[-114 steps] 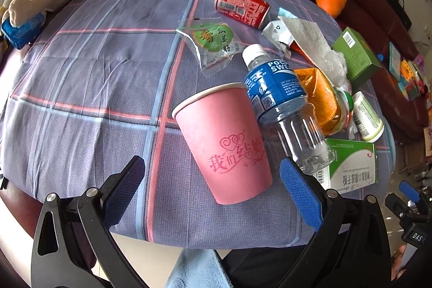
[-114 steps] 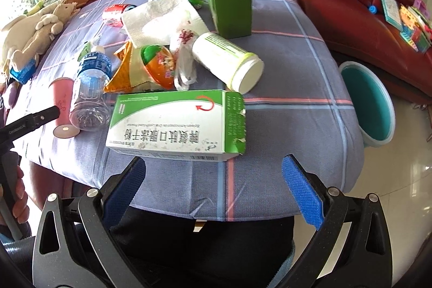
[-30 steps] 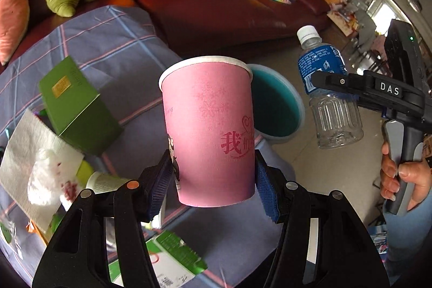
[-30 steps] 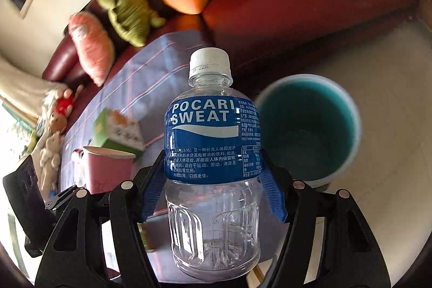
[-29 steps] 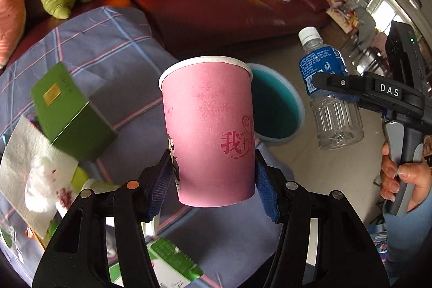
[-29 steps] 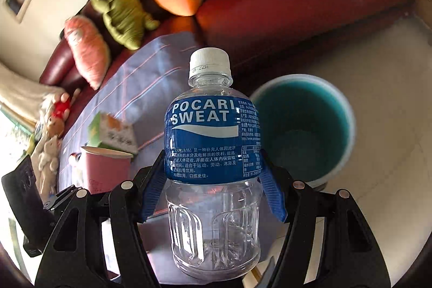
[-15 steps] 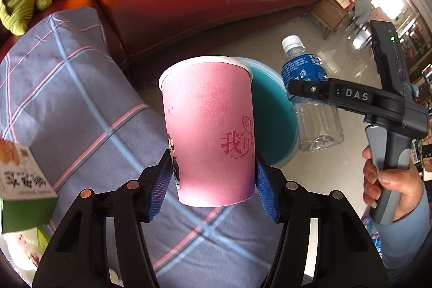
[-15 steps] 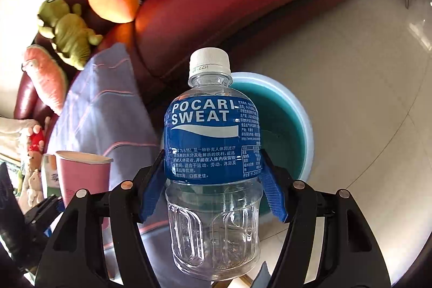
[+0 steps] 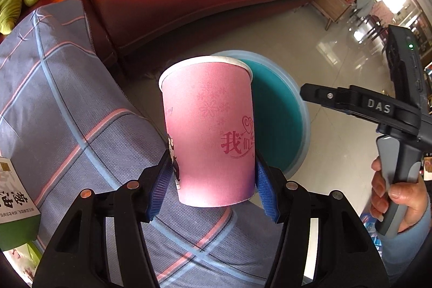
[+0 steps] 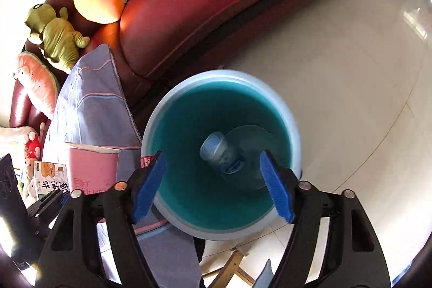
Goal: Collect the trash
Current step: 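Open right tool to drop the bottle while left tool drops the cup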
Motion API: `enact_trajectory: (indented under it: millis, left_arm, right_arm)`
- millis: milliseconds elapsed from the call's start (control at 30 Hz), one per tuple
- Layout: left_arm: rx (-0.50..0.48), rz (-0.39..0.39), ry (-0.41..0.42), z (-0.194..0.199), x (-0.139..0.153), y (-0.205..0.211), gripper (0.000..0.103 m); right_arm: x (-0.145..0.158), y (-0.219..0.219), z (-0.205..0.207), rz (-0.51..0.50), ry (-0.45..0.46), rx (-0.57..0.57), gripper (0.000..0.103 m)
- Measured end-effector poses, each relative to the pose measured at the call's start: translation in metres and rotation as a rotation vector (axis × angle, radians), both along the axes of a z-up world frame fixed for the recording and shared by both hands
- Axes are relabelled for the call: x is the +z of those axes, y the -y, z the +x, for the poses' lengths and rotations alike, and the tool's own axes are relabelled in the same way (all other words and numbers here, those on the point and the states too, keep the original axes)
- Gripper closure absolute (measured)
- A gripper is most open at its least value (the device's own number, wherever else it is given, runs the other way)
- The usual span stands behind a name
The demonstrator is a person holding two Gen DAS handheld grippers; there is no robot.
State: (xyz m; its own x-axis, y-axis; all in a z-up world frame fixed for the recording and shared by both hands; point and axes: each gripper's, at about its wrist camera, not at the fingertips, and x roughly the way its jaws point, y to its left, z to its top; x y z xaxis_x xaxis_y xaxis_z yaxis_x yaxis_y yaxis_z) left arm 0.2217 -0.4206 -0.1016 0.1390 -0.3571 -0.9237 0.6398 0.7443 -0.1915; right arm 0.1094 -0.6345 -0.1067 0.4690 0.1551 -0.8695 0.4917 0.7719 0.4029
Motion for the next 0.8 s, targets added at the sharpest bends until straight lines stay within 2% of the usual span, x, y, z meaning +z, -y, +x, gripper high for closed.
enact_trajectory:
  millis: [167, 367, 500, 533, 800]
  left_arm:
    - [-0.020, 0.010, -0.004, -0.002, -0.007, 0.011, 0.043]
    - [-0.035, 0.026, -0.016, 0.000, -0.017, 0.027, 0.043]
    - [-0.014, 0.040, 0.004, 0.000, -0.017, 0.029, 0.017]
    - [-0.004, 0.038, 0.006, 0.000, -0.016, 0.027, 0.014]
    - [0.012, 0.021, 0.007, -0.005, -0.008, 0.007, 0.014]
  right_arm:
    - [0.011, 0.006, -0.017, -0.036, -0.004, -0.022, 0.027]
    - [0.013, 0.013, -0.031, -0.049, -0.018, -0.052, 0.027]
    - [0.010, 0.013, -0.032, -0.042, -0.031, -0.061, 0.027]
    - [0.010, 0.012, -0.033, -0.040, -0.033, -0.059, 0.027]
    - [0.020, -0.001, -0.032, -0.051, -0.031, -0.027, 0.027]
